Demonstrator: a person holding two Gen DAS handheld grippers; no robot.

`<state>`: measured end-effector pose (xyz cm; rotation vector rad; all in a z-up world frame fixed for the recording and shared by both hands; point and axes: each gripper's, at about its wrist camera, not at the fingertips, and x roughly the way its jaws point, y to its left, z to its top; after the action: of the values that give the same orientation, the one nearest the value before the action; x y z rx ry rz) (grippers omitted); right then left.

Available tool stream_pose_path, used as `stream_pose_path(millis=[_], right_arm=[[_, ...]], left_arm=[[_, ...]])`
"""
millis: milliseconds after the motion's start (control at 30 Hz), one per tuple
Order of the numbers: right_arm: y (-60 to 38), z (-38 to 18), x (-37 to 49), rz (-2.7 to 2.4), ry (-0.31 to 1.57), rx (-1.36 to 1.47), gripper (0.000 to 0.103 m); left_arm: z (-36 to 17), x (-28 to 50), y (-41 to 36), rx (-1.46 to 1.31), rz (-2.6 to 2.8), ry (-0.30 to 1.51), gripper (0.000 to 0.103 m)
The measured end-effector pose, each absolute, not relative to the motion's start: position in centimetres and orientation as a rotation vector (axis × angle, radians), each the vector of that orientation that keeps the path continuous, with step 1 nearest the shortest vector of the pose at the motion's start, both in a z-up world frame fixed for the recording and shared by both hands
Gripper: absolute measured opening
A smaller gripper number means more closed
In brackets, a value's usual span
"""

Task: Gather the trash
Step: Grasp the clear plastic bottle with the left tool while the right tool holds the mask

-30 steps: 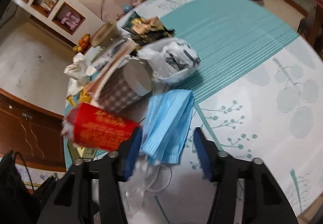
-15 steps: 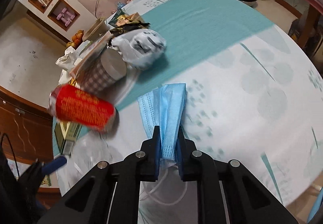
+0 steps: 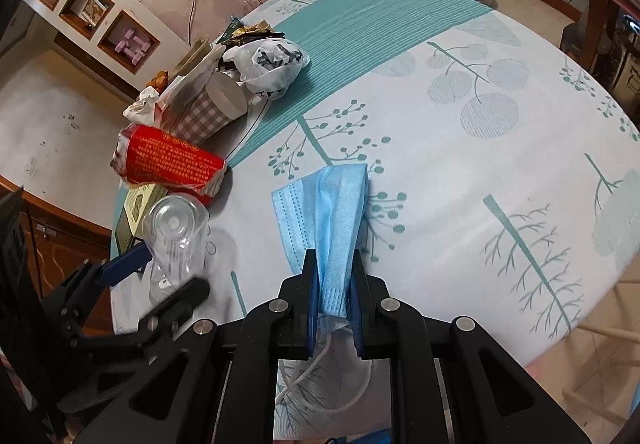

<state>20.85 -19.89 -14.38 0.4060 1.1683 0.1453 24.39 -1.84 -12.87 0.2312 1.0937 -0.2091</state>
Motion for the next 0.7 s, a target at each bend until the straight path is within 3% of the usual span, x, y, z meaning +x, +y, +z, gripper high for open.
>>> stream_pose_path(millis=[233, 700], right_arm=[[-19.7, -14.5, 20.6, 0.157, 1.145, 0.425, 0.007], [-24.2, -12.3, 11.0, 0.209, 0.997, 0.604, 0.005]], left_arm=[[-12.6, 24.4, -0.9, 0.161, -0.177, 1.086, 0.053], [-10.1, 16.6, -2.1, 0.066, -0.300, 1.001, 0.050]])
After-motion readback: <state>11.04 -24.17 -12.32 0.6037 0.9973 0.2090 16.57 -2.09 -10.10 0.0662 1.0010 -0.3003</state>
